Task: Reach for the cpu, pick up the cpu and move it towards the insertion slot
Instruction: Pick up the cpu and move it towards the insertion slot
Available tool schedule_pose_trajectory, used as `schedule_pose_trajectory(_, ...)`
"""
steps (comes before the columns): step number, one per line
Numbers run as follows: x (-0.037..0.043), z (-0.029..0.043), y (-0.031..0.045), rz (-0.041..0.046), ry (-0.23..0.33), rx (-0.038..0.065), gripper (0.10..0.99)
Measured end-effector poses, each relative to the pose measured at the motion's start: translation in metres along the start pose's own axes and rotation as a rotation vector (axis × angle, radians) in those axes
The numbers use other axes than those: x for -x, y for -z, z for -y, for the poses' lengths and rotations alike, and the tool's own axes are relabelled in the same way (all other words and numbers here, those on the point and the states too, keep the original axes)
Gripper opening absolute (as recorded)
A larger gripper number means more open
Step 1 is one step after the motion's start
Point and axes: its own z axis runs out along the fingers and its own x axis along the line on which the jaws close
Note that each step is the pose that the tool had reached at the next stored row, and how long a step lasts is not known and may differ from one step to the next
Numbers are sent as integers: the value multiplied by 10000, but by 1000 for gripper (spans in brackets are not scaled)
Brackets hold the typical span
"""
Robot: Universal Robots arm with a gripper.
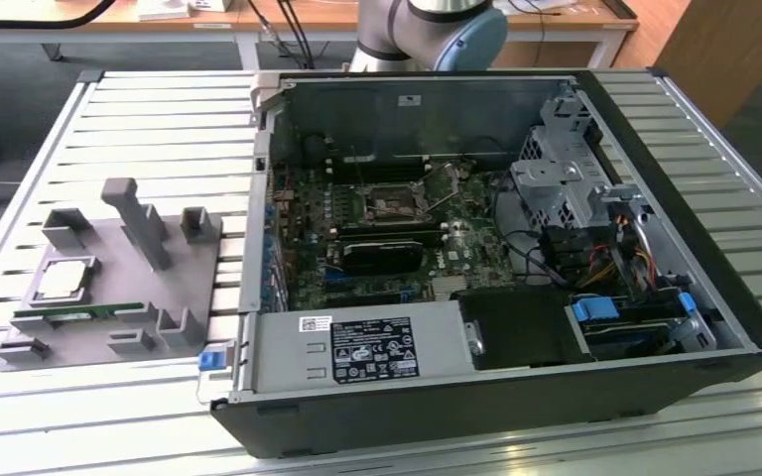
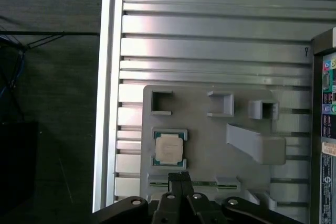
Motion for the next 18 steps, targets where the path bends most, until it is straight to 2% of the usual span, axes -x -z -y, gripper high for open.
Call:
schedule_pose_trajectory(3, -2, 3, -30, -2, 0, -4, 114)
schedule_pose_trajectory(4, -3, 4, -47, -3, -1, -4, 169)
schedule_pose_trajectory(5, -3, 5, -65, -3, -1, -5, 169)
schedule_pose_trajectory(6, -4, 6, -83, -3, -1, -4, 231)
schedule_pose_trajectory(7, -4, 7, -102, -4, -1, -5, 231)
schedule_pose_trajectory(10, -6, 10, -156, -3, 1, -4, 408)
schedule_pose_trajectory(11, -7, 12, -175, -2, 0, -4, 408)
schedule_pose_trajectory(12, -8, 14, -193, -3, -1, -4, 467)
schedule_pose_trajectory(13, -8, 15, -207, -2, -2, -2, 467)
schedule_pose_trajectory(17, -8, 26, -233, 1, -12, 167, 702)
schedule_pose_trajectory(18, -8, 29, -240, 1, -12, 178, 702)
